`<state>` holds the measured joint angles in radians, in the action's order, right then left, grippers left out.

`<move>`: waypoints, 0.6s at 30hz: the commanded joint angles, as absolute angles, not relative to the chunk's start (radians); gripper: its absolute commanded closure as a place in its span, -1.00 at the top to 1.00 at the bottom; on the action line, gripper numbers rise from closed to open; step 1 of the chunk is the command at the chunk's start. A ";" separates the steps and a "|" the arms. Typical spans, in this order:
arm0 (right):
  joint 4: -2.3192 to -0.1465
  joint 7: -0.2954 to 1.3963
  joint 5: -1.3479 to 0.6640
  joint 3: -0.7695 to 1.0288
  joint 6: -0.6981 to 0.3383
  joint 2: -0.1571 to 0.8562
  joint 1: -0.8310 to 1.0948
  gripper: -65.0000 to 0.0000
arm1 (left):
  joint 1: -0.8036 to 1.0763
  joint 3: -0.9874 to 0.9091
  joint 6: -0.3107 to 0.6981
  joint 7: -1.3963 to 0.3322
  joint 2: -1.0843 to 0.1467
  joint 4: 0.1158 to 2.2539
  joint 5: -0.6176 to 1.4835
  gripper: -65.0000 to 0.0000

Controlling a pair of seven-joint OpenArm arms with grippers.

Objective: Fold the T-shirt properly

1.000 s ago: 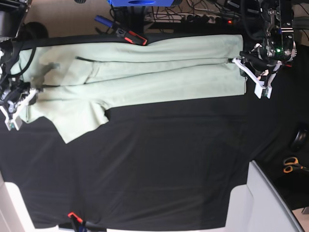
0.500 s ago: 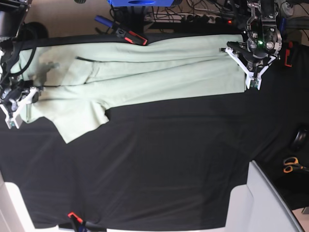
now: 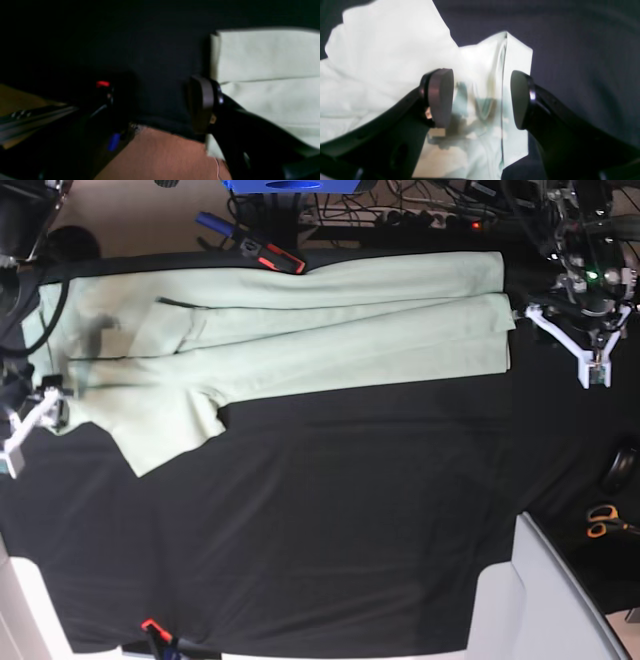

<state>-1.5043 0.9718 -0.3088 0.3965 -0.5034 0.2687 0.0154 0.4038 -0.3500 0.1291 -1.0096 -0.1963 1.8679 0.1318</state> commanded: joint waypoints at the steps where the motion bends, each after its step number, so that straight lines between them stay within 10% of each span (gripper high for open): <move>1: -1.494 0.949 -0.326 0.361 -0.510 0.280 -0.027 0.08 | 0.406 -0.367 0.125 -1.012 -0.208 1.897 0.127 0.11; 11: -0.980 0.737 -0.326 0.124 -0.510 0.298 -0.318 0.17 | 0.522 -0.412 0.125 -0.984 -0.176 1.979 0.127 0.04; 18: -0.670 0.561 -0.326 0.001 -0.510 0.312 -0.447 0.36 | 0.564 -0.412 0.125 -0.931 -0.153 1.975 0.128 -0.83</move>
